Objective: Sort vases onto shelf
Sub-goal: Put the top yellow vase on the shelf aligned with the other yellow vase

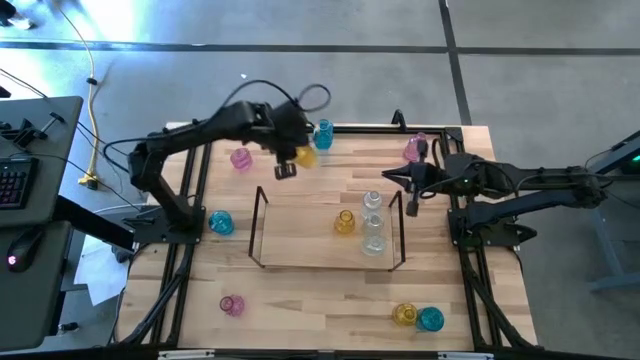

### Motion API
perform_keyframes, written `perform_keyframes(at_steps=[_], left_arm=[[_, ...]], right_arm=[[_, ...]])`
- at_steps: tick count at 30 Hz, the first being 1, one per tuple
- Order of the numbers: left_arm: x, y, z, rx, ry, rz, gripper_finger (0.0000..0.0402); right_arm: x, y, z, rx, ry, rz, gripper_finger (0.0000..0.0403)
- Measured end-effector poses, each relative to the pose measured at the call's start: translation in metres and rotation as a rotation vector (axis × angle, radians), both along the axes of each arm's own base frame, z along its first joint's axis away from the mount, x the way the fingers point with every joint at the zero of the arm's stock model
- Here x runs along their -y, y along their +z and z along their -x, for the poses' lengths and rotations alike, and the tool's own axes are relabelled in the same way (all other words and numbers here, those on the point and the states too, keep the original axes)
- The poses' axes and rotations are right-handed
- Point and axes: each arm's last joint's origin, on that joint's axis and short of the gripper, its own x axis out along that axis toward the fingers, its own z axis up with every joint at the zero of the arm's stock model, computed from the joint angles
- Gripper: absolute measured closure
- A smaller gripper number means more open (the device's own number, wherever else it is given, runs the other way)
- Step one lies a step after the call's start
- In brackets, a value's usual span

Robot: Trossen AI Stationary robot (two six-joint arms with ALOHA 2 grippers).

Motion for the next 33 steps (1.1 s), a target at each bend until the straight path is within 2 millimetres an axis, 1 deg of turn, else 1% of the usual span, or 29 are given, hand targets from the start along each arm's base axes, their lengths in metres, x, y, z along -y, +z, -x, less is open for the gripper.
perform_keyframes(at_steps=[7,11,15,18,25,28,33], left_arm=[[0.030,-0.017,-0.030,-0.004,-0.151,-0.003,0.0362],[0.050,-0.030,-0.046,-0.027,-0.235,-0.003,0.0362],[0.070,-0.043,-0.056,-0.076,-0.312,-0.001,0.0362],[0.081,-0.051,-0.061,-0.106,-0.347,0.005,0.0362],[0.098,-0.066,-0.069,-0.154,-0.393,0.013,0.0362],[0.102,-0.067,-0.070,-0.158,-0.396,0.016,0.0362],[0.102,-0.067,-0.069,-0.153,-0.375,0.025,0.0359]], right_arm=[[0.000,-0.002,0.001,-0.018,0.000,0.000,0.0401],[0.000,-0.002,0.001,-0.023,0.000,0.000,0.0401],[0.000,-0.003,0.001,-0.027,-0.003,-0.010,0.0401],[0.000,-0.003,0.001,-0.032,-0.003,-0.010,0.0401],[0.000,-0.003,0.001,-0.033,-0.003,-0.010,0.0401],[0.000,-0.003,0.001,-0.033,-0.003,-0.010,0.0401],[0.000,-0.003,0.001,-0.033,-0.003,-0.010,0.0401]])
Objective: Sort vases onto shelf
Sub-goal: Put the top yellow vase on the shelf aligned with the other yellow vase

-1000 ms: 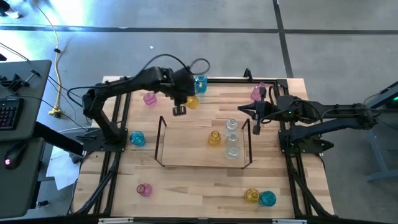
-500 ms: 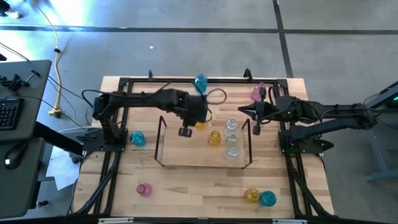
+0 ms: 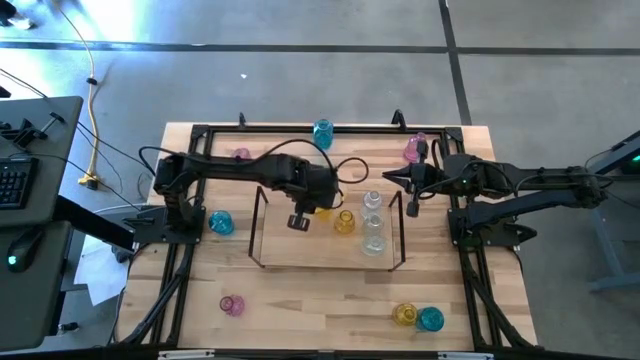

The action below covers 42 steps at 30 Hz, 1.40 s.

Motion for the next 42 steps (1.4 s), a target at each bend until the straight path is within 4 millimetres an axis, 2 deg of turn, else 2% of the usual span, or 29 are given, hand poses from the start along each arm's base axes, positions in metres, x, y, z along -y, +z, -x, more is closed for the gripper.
perform_keyframes(at_steps=[13,25,36,40,42], left_arm=[[0.005,-0.012,-0.004,-0.040,-0.006,0.006,0.0351],[0.010,-0.011,-0.004,-0.039,-0.019,-0.011,0.0291],[0.011,0.015,-0.007,0.032,0.007,-0.001,0.0287],[0.015,0.026,0.005,0.016,0.046,0.035,0.0303],[0.018,0.030,0.018,0.007,0.081,0.059,0.0314]], right_arm=[[0.000,-0.001,0.000,-0.008,-0.003,-0.010,0.0401],[0.000,-0.001,0.000,-0.011,-0.005,-0.014,0.0401],[0.000,-0.001,0.001,-0.011,-0.006,-0.019,0.0401],[0.000,-0.002,0.001,-0.016,-0.006,-0.017,0.0401],[0.000,-0.002,0.001,-0.018,-0.006,-0.016,0.0401]])
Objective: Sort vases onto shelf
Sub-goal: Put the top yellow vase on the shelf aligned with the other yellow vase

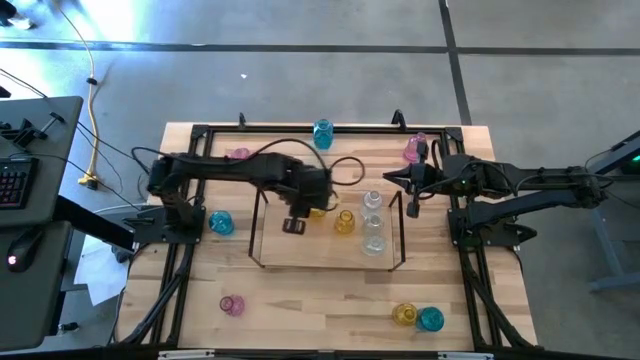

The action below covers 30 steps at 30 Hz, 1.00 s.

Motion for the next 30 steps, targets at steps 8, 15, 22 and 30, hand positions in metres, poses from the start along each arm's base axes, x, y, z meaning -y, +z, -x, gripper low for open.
perform_keyframes(at_steps=[8,15,22,30], left_arm=[[0.016,-0.018,0.061,0.139,0.162,0.072,0.0368],[0.004,-0.060,0.071,0.285,0.284,0.128,0.0399],[-0.012,-0.075,0.060,0.287,0.313,0.107,0.0401],[-0.020,-0.090,0.048,0.271,0.321,0.158,0.0401]], right_arm=[[0.000,-0.002,0.001,-0.020,0.001,0.003,0.0401],[0.000,0.000,0.000,-0.001,0.000,-0.001,0.0401],[0.000,0.001,0.000,0.014,-0.002,-0.008,0.0401],[0.000,0.001,0.000,0.013,-0.002,-0.008,0.0401]])
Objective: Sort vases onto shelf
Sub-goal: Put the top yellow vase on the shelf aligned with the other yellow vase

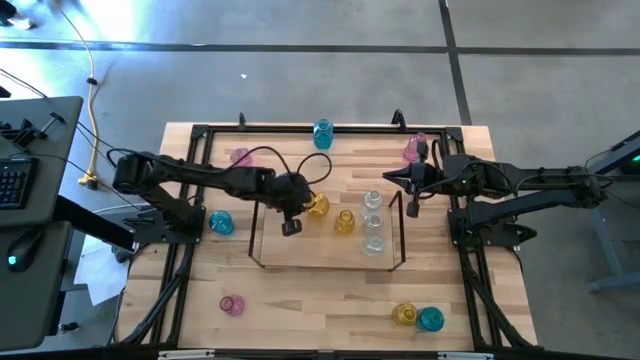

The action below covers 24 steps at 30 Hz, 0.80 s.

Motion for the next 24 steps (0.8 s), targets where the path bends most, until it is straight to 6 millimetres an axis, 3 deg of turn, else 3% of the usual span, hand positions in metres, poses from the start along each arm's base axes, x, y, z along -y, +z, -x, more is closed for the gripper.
perform_keyframes(at_steps=[24], left_arm=[[-0.014,-0.001,-0.019,0.146,-0.033,-0.018,0.0401]], right_arm=[[0.000,0.000,0.000,0.001,-0.004,-0.011,0.0401]])
